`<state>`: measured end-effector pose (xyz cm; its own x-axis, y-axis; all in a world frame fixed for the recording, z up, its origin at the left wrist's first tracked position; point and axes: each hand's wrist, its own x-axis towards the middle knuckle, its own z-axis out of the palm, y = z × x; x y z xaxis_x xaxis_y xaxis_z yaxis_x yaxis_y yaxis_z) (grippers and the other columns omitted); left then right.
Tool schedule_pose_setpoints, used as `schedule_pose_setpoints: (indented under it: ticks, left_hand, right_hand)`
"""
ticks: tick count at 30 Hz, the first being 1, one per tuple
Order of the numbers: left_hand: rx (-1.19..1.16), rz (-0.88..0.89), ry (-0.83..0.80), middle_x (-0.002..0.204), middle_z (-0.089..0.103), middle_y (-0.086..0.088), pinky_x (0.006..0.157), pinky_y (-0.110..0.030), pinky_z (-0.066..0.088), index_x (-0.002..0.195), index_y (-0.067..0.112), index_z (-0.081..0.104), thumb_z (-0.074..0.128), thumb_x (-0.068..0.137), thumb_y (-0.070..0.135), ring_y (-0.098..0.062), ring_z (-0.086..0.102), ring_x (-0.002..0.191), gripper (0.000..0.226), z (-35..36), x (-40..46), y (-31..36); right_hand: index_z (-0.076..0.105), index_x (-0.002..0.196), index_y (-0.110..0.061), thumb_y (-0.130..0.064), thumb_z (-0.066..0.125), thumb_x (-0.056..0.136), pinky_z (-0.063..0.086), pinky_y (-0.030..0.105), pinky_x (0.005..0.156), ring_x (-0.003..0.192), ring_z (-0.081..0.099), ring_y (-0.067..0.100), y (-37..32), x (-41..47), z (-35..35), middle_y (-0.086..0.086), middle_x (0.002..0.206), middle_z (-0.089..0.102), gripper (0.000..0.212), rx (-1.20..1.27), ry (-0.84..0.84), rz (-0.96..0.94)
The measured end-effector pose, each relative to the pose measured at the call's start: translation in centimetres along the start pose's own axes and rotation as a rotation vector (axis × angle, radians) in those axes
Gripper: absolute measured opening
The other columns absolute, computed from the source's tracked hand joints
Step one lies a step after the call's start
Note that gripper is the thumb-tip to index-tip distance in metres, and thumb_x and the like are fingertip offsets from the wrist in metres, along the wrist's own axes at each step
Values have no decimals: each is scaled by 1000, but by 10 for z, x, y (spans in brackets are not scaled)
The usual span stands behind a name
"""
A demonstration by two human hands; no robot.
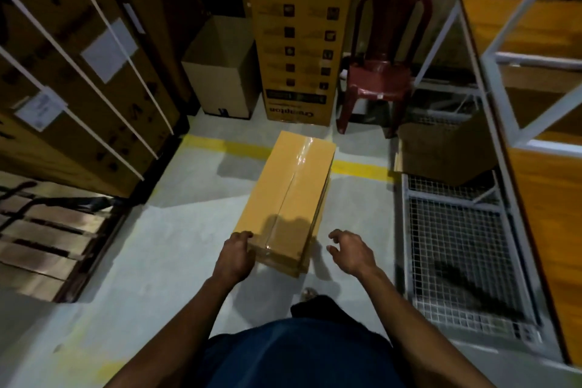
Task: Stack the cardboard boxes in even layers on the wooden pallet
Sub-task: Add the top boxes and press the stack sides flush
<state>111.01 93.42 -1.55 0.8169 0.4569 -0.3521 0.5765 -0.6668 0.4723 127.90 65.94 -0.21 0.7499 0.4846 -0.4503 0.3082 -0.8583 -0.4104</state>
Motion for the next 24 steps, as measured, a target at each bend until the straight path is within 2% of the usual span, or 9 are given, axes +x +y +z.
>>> schedule_pose_setpoints:
  ticks: [4,8,13,17,20,24]
  left_hand:
    - [59,-18,-49,129,59,-21,100,-45,50,139,10,57,55,89,33,-43,59,117,55,-15,45,-3]
    - [96,-29,-92,135,56,-21,103,-45,48,145,8,53,62,96,21,-43,56,123,51,-13,67,-1]
    - [133,-48,-198,139,53,-17,104,-46,48,147,13,50,61,98,24,-40,54,125,51,-4,95,-10]
    - [174,-12,-263,136,55,-23,100,-48,49,149,6,47,62,98,22,-45,56,120,55,-11,131,-15]
    - [151,-14,-283,133,56,-25,100,-48,48,149,3,46,62,97,19,-46,56,118,57,-19,165,-17]
    - [89,-34,-300,140,54,-21,105,-46,45,152,4,42,62,97,18,-41,54,127,60,-19,218,-19]
  right_hand:
    - [59,130,-29,-42,56,96,58,43,84,112,64,27,-4,47,-15,1,123,67,35,-29,-79,3]
    - [61,129,-29,-41,54,94,58,39,82,106,68,26,-2,70,-9,2,121,70,38,52,-150,91]
    - [61,130,-25,-40,54,95,52,32,80,111,66,28,-9,84,10,3,126,67,38,78,-221,134]
    - [61,115,-25,-41,55,93,58,43,86,110,66,31,-12,104,18,5,116,70,28,115,-237,196]
    - [59,128,-20,-43,58,98,55,39,90,115,64,31,-22,121,17,7,122,69,38,195,-220,235]
    - [55,137,-16,-41,64,99,51,36,93,119,62,28,-26,160,27,9,127,67,47,301,-164,303]
